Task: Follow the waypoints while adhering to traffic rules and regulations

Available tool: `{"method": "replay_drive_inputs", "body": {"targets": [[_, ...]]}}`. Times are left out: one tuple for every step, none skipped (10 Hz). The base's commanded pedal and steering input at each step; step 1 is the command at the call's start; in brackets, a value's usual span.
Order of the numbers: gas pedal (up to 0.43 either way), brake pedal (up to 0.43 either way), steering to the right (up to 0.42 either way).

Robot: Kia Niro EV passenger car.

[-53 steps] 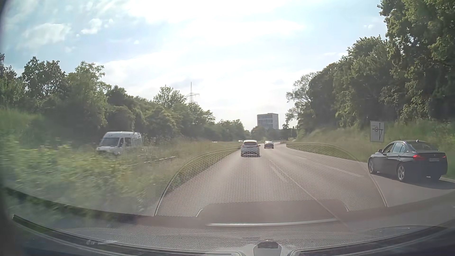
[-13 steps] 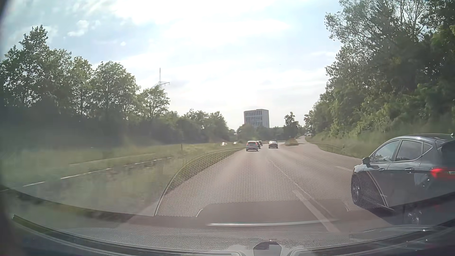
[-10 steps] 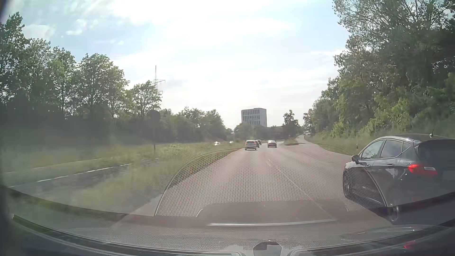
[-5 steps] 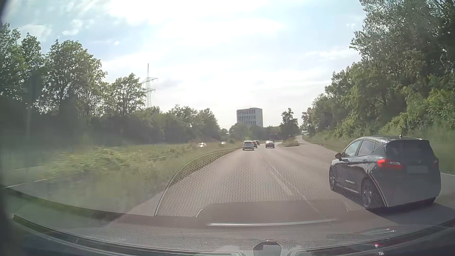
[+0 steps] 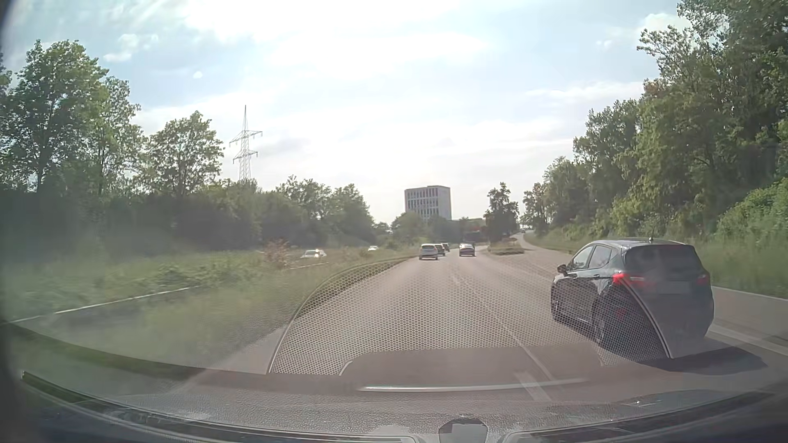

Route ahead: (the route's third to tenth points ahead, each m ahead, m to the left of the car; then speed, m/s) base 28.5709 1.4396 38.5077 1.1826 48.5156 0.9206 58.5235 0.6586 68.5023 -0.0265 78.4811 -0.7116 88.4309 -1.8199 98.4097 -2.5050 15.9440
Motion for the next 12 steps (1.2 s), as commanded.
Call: {"method": "replay_drive_inputs", "body": {"targets": [[0.098,0.0,0.003],[0.098,0.0,0.006],[0.098,0.0,0.008],[0.098,0.0,0.01],[0.098,0.0,0.012],[0.098,0.0,0.012],[0.098,0.0,0.012],[0.098,0.0,0.014],[0.098,0.0,0.015],[0.11,0.0,0.015],[0.11,0.0,0.015],[0.11,0.0,0.015]]}}
